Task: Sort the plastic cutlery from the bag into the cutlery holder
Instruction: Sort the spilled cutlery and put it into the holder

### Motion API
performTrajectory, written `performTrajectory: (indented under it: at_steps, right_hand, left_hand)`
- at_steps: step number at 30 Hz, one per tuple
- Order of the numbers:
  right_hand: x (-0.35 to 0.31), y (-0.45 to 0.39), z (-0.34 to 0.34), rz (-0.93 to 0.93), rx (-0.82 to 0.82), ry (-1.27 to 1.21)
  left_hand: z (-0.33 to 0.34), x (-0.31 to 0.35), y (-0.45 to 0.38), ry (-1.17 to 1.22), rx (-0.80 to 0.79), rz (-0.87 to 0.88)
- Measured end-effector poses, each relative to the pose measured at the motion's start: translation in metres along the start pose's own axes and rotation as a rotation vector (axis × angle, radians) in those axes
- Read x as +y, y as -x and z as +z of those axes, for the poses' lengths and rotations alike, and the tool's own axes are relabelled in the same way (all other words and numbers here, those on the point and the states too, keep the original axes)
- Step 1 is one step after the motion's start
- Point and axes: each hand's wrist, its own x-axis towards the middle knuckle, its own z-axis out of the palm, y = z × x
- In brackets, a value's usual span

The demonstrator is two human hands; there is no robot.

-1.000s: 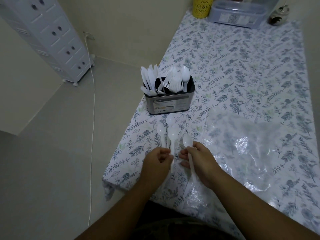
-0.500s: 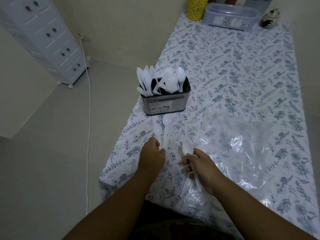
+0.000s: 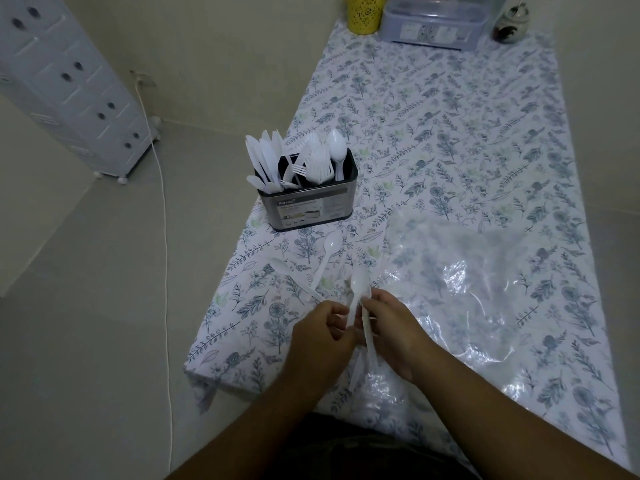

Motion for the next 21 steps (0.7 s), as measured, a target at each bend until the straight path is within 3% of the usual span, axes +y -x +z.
performTrajectory:
  at_steps: [4,11,15,21]
  right_hand:
    - [0.004,-0.003,-0.005,-0.05,0.041,0.098]
    - [0.002,-0.001,-0.012,0.02,0.064,0.098]
    - [0.005,-0.001,-0.016,0.032,0.065,0.097]
    - [-0.001,-0.002,-0.018,-0.009,0.064,-0.001]
  left_hand:
    - [0.006,0.001,-0.003,-0.059,-0.074,0.044]
    - [-0.017,-0.016,-0.056,-0.16,0.255,-0.126]
    - [-0.02,-0.024,-0.071,-0.271,0.214,-0.132]
    - [-0.019,-0.009,-0.046,-0.079,0.184,-0.078]
